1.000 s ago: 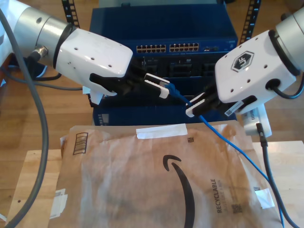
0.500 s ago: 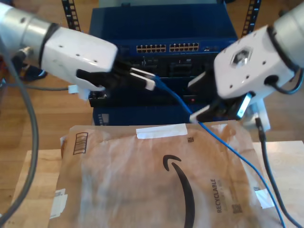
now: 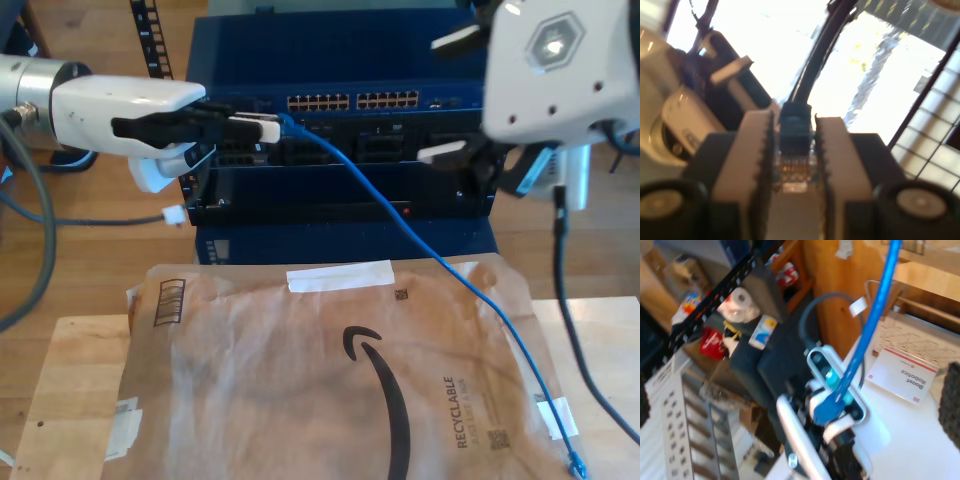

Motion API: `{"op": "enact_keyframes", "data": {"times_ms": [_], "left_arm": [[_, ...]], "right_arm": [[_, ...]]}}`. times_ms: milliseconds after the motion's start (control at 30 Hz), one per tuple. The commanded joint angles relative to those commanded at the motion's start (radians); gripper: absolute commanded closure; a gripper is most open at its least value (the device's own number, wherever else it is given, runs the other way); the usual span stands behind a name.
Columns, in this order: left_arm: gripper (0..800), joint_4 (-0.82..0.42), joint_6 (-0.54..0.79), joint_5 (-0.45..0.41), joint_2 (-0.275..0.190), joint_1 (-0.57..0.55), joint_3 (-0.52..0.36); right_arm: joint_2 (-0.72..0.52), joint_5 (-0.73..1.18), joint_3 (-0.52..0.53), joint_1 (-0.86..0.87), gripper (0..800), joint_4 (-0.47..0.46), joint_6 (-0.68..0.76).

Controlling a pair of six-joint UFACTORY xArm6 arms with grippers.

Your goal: Grab the cable and plug it in

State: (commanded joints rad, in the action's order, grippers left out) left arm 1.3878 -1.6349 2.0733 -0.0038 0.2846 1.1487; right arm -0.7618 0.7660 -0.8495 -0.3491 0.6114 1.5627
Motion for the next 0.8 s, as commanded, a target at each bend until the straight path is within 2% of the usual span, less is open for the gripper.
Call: {"op": "enact_keyframes", "data": {"times_ms": [200, 333, 467, 800], "left_arm": [[797, 0.0, -0.002, 0.103, 0.026, -0.008, -0.002], [797, 0.0, -0.002, 0.149, 0.051, -0.005, 0.008], [797, 0.0, -0.003, 0.167, 0.078, 0.005, 0.026], [792, 0.032, -0.005, 0.227, 0.092, 0.011, 0.025]], "right_arm": [[0.0, -0.166, 0.032, -0.127, 11, -0.04, -0.057], [0.0, -0.31, 0.107, -0.258, 9, -0.14, -0.054], [-0.002, -0.397, 0.153, -0.327, 9, -0.147, -0.052], [-0.112, -0.47, 0.262, -0.336, 10, -0.147, -0.052]]}}
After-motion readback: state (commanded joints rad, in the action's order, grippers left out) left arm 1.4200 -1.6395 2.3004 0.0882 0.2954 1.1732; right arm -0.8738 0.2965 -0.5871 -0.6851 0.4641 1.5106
